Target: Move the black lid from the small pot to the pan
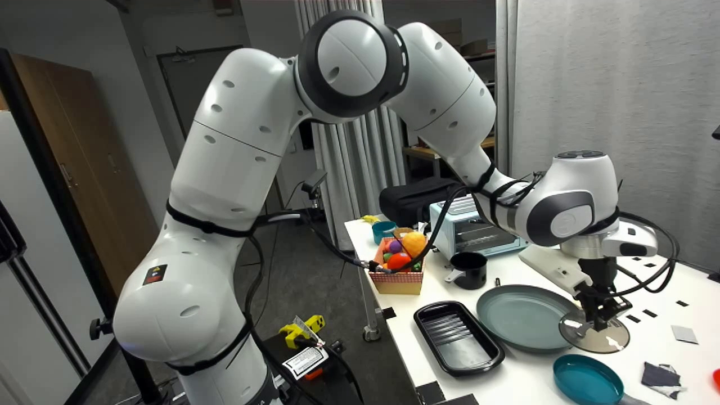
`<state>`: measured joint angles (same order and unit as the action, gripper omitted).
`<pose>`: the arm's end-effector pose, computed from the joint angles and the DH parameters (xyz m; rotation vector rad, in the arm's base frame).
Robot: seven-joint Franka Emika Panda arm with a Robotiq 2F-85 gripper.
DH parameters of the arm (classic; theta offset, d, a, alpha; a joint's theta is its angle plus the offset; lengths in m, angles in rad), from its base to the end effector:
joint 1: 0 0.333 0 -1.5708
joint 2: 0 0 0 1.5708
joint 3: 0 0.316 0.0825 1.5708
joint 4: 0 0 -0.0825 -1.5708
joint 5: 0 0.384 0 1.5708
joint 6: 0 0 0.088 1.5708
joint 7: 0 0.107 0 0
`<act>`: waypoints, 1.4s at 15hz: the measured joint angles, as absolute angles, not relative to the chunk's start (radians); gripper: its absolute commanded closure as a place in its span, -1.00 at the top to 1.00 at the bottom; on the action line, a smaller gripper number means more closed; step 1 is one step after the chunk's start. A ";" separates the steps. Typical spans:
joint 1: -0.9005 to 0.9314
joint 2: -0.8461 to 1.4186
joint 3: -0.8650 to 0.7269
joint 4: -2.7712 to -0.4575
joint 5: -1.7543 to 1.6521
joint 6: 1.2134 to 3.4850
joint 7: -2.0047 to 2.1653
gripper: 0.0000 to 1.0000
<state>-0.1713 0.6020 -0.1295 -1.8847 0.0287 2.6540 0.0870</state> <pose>0.6235 -0.1887 0.2045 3.0016 -0.5822 0.2541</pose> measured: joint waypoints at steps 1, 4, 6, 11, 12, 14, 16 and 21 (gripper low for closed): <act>-0.175 0.603 -0.129 -1.894 0.029 2.657 0.078 -0.92; -0.184 0.612 -0.130 -1.918 0.029 2.683 0.058 -0.92; -0.189 0.624 -0.130 -1.926 0.029 2.702 0.048 -0.92; -0.200 0.663 -0.136 -1.933 0.026 2.740 0.039 -0.92; -0.201 0.673 -0.139 -1.933 0.026 2.746 0.038 -0.92; -0.201 0.690 -0.147 -1.931 0.024 2.754 0.034 -0.92; -0.201 0.705 -0.150 -1.931 0.019 2.764 0.033 -0.92; -0.190 0.726 -0.143 -1.948 0.009 2.806 0.033 -0.92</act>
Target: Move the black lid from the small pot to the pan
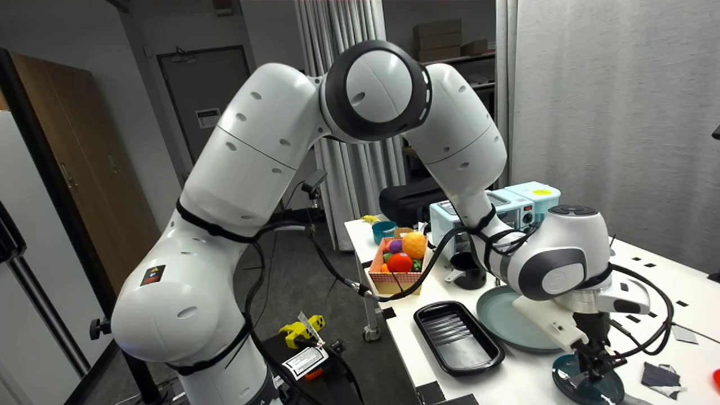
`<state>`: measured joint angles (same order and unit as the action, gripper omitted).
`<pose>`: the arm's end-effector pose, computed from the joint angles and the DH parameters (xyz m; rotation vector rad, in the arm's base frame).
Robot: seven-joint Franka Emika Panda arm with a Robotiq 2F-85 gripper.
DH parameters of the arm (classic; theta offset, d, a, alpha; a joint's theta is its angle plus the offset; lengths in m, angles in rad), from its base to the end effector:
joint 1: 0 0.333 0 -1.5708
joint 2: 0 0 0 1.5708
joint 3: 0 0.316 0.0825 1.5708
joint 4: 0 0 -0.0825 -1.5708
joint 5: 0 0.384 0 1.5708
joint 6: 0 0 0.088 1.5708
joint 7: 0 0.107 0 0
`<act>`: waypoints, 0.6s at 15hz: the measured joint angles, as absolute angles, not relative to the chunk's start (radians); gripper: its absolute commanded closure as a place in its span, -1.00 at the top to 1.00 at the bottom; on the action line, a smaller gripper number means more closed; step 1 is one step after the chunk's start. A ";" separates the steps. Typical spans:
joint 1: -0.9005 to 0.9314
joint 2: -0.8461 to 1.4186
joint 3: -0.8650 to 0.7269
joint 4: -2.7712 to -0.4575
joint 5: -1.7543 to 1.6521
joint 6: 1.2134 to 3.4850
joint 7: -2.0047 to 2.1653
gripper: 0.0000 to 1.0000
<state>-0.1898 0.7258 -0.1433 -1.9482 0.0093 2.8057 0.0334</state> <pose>0.5872 -0.2017 0.1187 2.9857 -0.5014 0.1880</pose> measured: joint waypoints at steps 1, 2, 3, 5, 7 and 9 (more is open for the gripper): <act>-0.185 0.725 -0.140 -1.955 0.009 2.816 0.033 -0.92; -0.179 0.725 -0.138 -1.963 0.009 2.830 0.033 -0.92; -0.171 0.725 -0.138 -1.970 0.009 2.845 0.033 -0.92; -0.153 0.725 -0.137 -1.982 0.009 2.874 0.035 -0.92; -0.138 0.725 -0.138 -1.992 0.009 2.904 0.039 -0.92; -0.125 0.726 -0.138 -1.998 0.009 2.927 0.045 -0.92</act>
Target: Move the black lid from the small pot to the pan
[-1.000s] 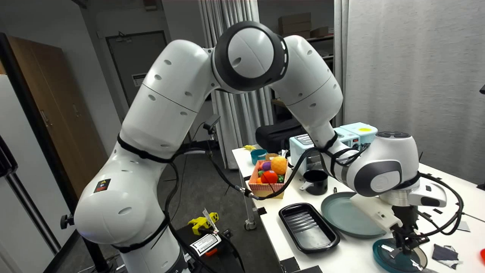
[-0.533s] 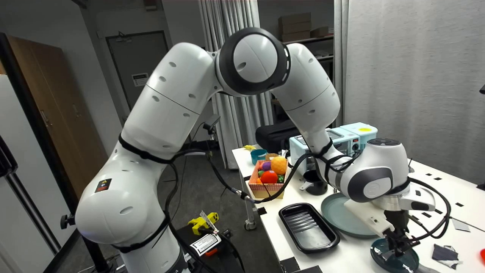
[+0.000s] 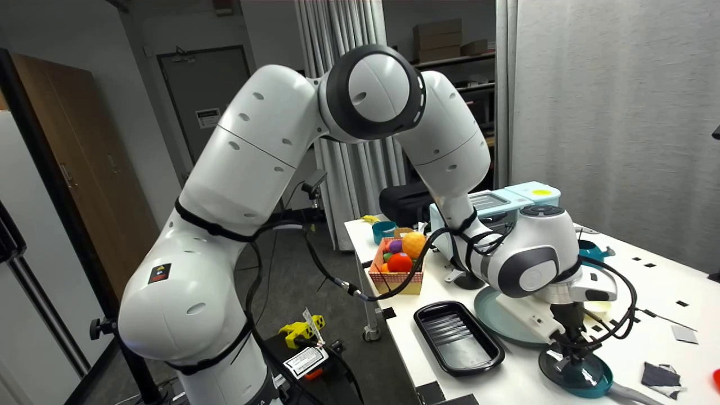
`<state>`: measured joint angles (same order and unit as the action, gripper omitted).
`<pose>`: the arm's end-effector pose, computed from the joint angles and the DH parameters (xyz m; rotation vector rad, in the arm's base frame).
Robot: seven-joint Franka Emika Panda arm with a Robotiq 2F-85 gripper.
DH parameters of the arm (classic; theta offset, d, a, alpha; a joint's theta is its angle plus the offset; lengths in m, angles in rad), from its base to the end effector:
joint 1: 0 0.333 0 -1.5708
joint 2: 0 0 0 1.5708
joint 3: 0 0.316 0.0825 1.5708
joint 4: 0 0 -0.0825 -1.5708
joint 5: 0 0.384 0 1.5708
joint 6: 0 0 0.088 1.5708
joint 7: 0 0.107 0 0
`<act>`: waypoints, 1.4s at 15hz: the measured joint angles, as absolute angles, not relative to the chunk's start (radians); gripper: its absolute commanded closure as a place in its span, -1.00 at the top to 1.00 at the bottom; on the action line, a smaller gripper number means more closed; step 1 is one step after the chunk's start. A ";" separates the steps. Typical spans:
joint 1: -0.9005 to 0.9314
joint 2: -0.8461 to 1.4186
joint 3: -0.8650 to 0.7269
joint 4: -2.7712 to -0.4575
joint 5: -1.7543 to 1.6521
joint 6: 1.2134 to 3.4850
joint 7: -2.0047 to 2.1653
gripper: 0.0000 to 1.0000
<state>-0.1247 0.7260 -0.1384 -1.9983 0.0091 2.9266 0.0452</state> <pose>0.5907 -0.1587 0.1137 2.9916 -0.4107 0.3007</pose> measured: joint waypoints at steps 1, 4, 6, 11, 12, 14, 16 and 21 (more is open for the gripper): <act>-0.118 0.727 -0.140 -2.000 0.009 2.933 0.049 -0.92; -0.104 0.728 -0.141 -2.001 0.009 2.940 0.059 -0.92; -0.098 0.728 -0.141 -2.002 0.010 2.940 0.066 -0.92; -0.095 0.728 -0.145 -1.995 0.011 2.938 0.092 -0.92; -0.095 0.728 -0.148 -1.990 0.011 2.937 0.096 -0.92; -0.095 0.728 -0.153 -1.977 0.012 2.935 0.103 -0.92; -0.095 0.728 -0.158 -1.962 0.013 2.926 0.106 -0.17; -0.095 0.730 -0.182 -1.926 0.013 2.865 0.108 0.43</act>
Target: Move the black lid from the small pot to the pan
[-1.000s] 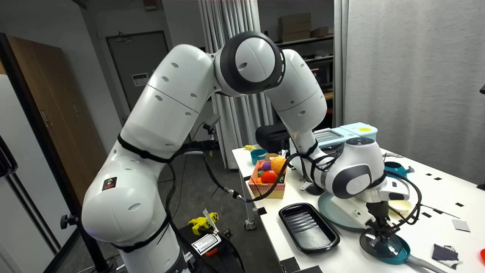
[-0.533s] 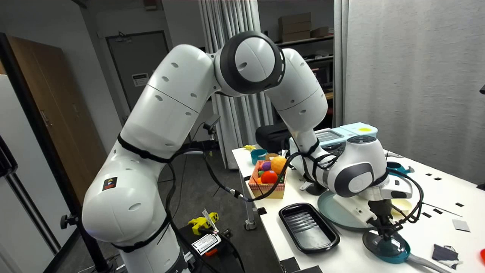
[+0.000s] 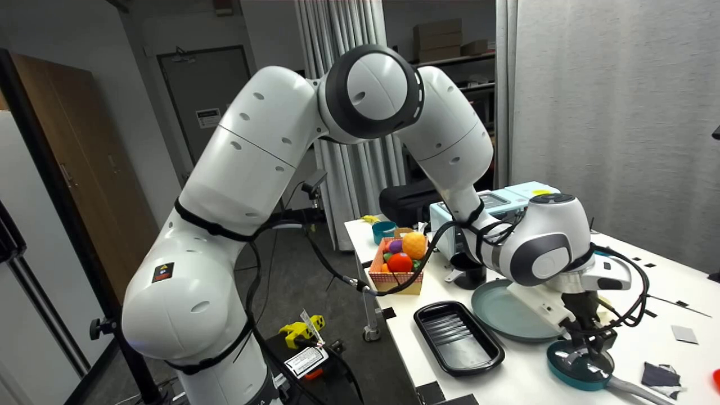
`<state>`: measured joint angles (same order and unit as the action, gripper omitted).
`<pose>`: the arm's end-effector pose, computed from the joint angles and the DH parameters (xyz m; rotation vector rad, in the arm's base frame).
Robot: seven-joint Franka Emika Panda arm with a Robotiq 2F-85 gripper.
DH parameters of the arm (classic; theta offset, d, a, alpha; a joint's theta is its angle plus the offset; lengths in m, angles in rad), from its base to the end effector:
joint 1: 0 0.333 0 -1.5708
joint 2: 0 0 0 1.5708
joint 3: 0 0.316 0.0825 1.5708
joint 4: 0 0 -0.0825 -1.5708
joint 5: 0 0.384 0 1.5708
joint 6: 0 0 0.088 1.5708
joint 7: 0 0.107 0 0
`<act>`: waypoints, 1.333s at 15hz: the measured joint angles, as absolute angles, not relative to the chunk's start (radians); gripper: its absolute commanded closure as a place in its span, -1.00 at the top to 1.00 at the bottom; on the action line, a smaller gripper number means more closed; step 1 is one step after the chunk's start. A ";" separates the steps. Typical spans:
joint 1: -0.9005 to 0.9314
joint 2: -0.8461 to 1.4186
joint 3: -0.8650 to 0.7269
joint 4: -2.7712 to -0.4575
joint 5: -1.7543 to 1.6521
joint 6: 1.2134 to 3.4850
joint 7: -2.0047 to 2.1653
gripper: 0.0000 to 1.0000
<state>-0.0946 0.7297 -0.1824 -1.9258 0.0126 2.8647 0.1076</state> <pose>0.6119 -0.1698 0.1330 2.9534 -0.5029 0.3167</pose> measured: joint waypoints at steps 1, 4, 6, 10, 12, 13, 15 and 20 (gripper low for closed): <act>-0.095 0.731 -0.186 -1.921 0.013 2.858 0.108 0.60; -0.095 0.737 -0.192 -1.898 0.013 2.833 0.108 0.98; -0.095 0.737 -0.192 -1.884 0.013 2.822 0.108 1.00; -0.095 0.719 -0.176 -1.876 0.013 2.818 0.107 1.00; -0.094 0.692 -0.153 -1.885 0.013 2.816 0.106 1.00; -0.094 0.673 -0.139 -1.894 0.013 2.814 0.105 1.00; -0.093 0.631 -0.106 -1.915 0.013 2.812 0.104 1.00; -0.084 0.502 -0.029 -1.967 0.021 2.791 0.104 1.00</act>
